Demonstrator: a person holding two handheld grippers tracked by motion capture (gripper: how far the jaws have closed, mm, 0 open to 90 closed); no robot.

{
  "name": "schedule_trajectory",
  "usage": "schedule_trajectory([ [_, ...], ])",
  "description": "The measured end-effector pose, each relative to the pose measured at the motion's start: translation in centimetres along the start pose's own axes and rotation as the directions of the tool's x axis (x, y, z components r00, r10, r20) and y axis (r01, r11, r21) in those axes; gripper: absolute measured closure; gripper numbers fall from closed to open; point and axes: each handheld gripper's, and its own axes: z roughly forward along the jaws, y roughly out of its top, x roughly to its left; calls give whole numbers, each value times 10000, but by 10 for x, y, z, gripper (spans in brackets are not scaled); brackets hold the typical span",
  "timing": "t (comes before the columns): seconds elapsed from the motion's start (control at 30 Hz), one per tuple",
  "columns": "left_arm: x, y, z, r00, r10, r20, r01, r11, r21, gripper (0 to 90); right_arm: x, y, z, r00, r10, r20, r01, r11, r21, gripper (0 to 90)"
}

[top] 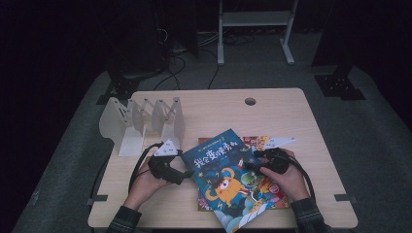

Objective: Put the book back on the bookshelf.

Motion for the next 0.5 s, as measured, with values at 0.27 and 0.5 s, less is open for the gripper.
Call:
schedule_trajectory([
  [0.27,8,-10,1,9995,-309,-83,310,9993,196,84,8,6,6,9990,-265,-348,270,9995,144,318],
  [0.5,12,-18,7,9986,-512,97,507,9978,438,84,10,4,1,9994,-325,-152,326,9994,97,374],
])
